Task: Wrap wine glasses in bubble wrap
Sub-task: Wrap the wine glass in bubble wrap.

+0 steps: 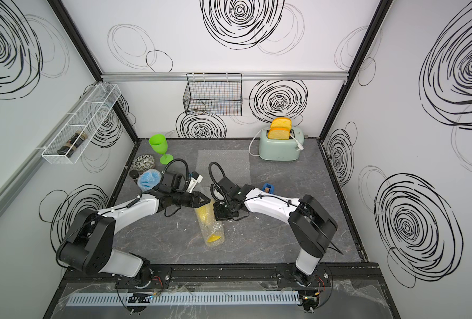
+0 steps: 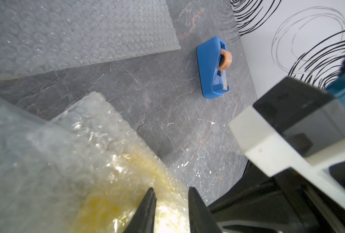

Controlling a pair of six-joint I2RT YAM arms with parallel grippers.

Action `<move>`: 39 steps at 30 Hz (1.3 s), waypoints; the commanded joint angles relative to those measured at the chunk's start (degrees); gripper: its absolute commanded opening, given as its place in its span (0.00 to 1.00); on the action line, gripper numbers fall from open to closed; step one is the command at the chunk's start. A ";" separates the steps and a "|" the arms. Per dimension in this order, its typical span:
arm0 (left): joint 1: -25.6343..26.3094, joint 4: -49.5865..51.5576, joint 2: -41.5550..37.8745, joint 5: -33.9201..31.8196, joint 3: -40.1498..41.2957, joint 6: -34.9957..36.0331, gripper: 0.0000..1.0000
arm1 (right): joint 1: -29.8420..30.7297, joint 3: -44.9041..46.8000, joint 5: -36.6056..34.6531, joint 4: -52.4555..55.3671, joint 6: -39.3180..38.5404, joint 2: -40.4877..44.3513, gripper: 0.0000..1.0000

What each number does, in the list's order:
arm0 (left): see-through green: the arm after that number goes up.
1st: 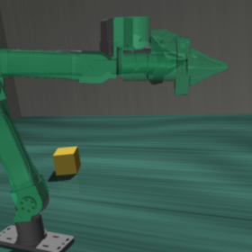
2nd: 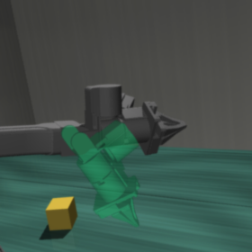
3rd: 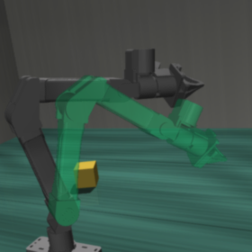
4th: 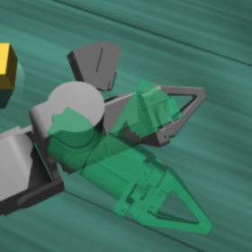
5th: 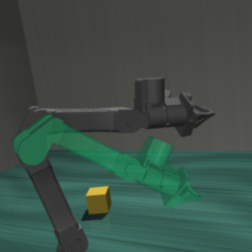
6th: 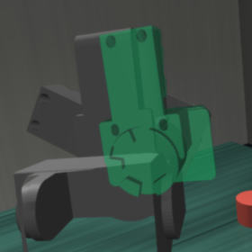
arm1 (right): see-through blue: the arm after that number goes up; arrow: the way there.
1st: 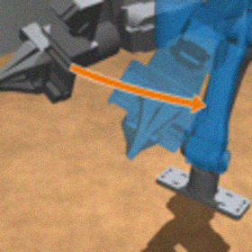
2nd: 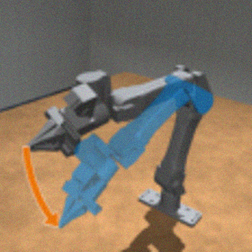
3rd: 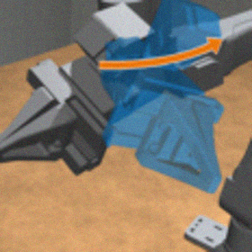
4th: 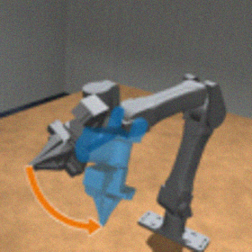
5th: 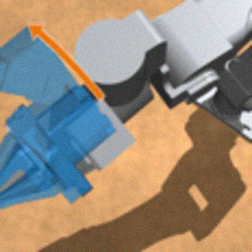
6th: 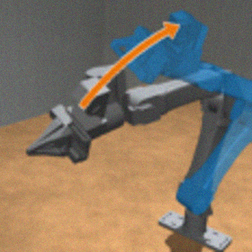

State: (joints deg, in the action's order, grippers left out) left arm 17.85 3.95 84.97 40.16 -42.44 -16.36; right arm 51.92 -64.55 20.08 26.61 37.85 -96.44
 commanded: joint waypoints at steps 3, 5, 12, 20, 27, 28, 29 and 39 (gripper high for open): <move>-0.29 3.59 1.53 -4.66 0.91 0.64 0.33 | -2.39 -2.64 0.70 5.72 -2.41 5.14 0.23; -0.29 3.57 1.50 -4.65 0.95 0.70 0.33 | -3.58 -3.99 0.76 6.88 -3.35 6.45 0.27; -0.29 3.48 1.43 -4.65 0.96 0.68 0.33 | -4.24 -6.55 5.27 4.99 -5.34 5.74 0.53; -0.29 3.45 1.45 -4.66 0.95 0.66 0.33 | -4.20 -4.07 9.36 0.74 -5.38 0.24 0.50; -0.10 3.48 1.34 -4.68 0.95 0.70 0.33 | -4.66 -0.05 11.24 -1.15 -5.08 0.79 0.38; -0.15 3.46 1.34 -4.65 0.95 0.72 0.33 | -4.95 0.61 11.75 -1.60 -4.95 1.03 0.32; -0.17 3.48 1.34 -4.74 0.95 0.68 0.33 | -5.15 1.24 12.48 -2.44 -4.53 1.21 0.27; -0.12 3.48 0.97 -4.75 1.04 0.70 0.33 | -5.78 7.09 18.83 -9.22 -2.21 1.28 0.02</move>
State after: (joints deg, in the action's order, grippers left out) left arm 17.96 3.49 84.97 39.57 -42.44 -16.34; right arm 46.26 -58.52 36.14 19.46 35.33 -96.42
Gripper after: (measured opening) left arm 0.330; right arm 0.038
